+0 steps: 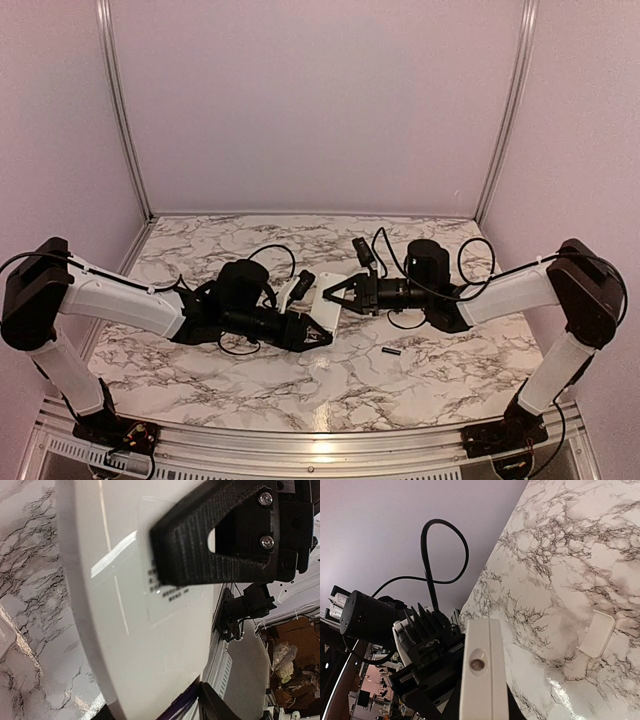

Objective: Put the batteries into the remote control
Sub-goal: Load the battery into the battery compartment.

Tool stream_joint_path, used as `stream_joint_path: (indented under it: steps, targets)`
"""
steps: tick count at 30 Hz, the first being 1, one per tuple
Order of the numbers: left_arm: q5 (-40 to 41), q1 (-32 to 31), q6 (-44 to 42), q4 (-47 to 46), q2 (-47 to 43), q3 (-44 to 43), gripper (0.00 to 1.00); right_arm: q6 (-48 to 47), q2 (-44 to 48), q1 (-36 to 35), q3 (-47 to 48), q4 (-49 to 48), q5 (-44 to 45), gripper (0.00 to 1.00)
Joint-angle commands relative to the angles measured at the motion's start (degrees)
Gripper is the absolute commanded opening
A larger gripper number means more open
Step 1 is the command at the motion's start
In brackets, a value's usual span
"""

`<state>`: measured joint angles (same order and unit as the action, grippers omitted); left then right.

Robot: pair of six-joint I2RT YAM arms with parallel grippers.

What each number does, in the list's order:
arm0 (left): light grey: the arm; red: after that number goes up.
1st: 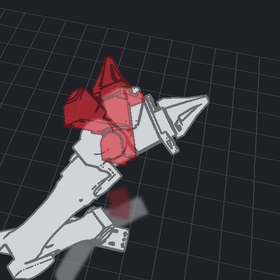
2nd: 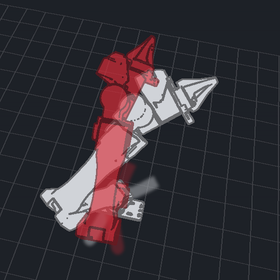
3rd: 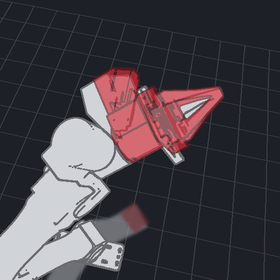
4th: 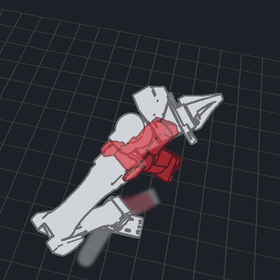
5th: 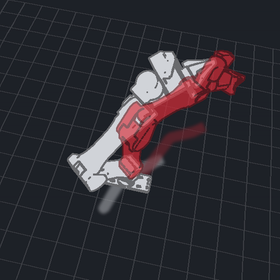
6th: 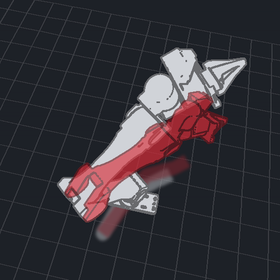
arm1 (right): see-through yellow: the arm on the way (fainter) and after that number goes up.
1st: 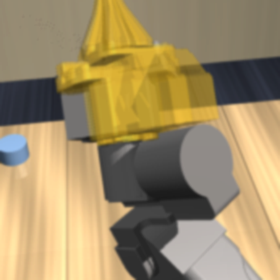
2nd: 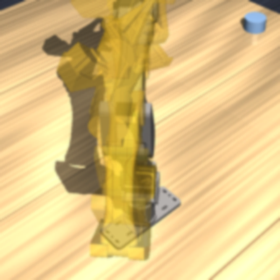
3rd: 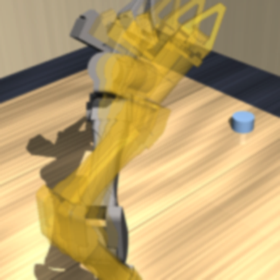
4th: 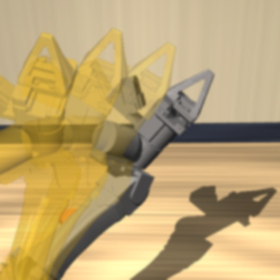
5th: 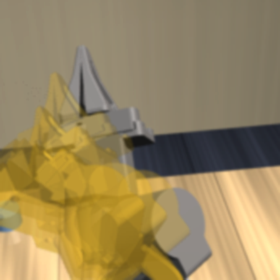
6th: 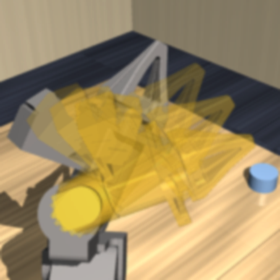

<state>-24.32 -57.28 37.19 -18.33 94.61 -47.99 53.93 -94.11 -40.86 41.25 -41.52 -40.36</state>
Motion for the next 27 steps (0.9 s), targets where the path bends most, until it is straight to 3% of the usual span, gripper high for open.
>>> stream_joint_path:
  steps: [1, 13, 21, 27]
  targets:
    - [-4.01, -0.13, 0.11, -5.13, 0.68, 0.85, 0.34, 0.37, 2.00, 0.37, 0.04, -1.60, 1.14, 0.00]
    - [-9.52, 0.53, 2.26, -12.47, -0.12, 3.16, 0.14, 4.37, 2.44, 0.35, -1.51, -10.63, -1.91, 0.00]
    - [-11.36, 1.02, 3.88, -15.24, 0.05, 4.04, 0.09, 5.58, 3.13, 0.39, -1.62, -12.78, -2.96, 0.00]
    - [-9.99, 1.03, 2.27, -13.16, -1.51, 3.30, 0.33, 3.40, 3.55, 0.34, -1.41, -9.25, -1.31, 0.00]
